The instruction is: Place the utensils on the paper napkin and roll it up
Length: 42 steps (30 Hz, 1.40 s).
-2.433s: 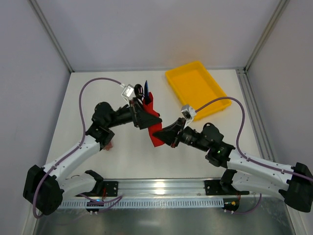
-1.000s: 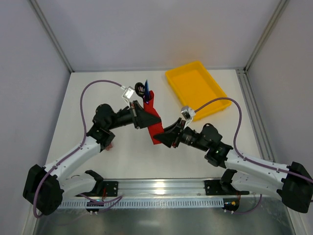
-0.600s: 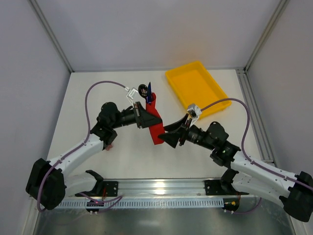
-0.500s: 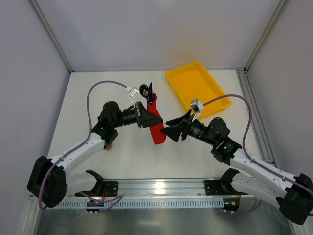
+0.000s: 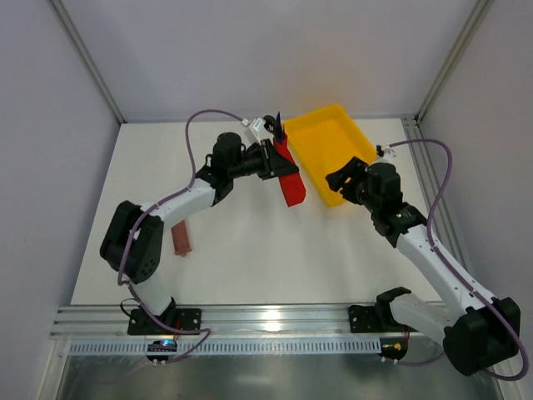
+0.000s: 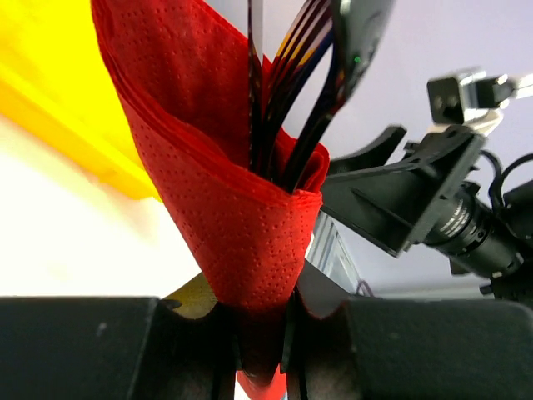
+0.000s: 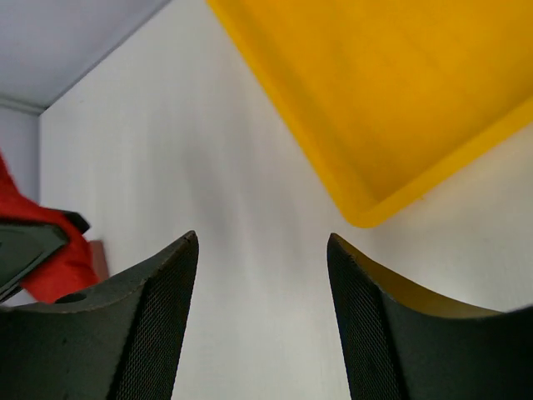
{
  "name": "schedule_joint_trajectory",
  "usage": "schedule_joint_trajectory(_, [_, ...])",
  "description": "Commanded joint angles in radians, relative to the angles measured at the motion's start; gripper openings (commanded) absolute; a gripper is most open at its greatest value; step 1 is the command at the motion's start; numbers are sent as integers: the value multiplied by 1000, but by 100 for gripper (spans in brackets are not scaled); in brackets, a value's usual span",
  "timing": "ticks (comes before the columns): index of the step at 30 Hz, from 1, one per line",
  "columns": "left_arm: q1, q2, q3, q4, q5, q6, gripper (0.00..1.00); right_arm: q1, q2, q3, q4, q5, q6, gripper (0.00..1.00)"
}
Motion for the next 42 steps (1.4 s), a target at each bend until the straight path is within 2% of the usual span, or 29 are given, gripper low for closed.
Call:
schedule_joint_trajectory(1, [3, 125, 116, 76, -57, -80, 0, -75, 86, 40, -145, 112, 121, 65])
schedule_joint_trajectory(7, [1, 317, 316, 81, -67, -132, 0, -181, 319, 127, -153, 137, 114, 65])
schedule_joint_trajectory(15, [0, 422, 330, 203, -47, -229, 0, -242, 453, 143, -70, 166, 112, 65])
schedule_joint_trajectory(21, [1, 426, 314, 233, -36, -243, 0, -244, 537, 177, -73, 177, 114, 62])
schedule_joint_trajectory(29, [0, 422, 291, 277, -62, -281, 0, -228, 566, 138, -62, 180, 175, 43])
schedule_joint_trajectory(33, [-13, 414, 276, 257, -122, -283, 0, -207, 546, 103, -62, 180, 225, 27])
schedule_joint_trajectory(35, [-22, 417, 276, 252, -148, -286, 0, -195, 522, 83, -82, 186, 270, 22])
schedule_joint_trajectory(39, [-40, 432, 282, 263, -189, -304, 0, -150, 477, 25, -67, 180, 350, 12])
schedule_joint_trajectory(42, [-53, 440, 285, 251, -209, -304, 0, -78, 447, -6, -80, 230, 417, 6])
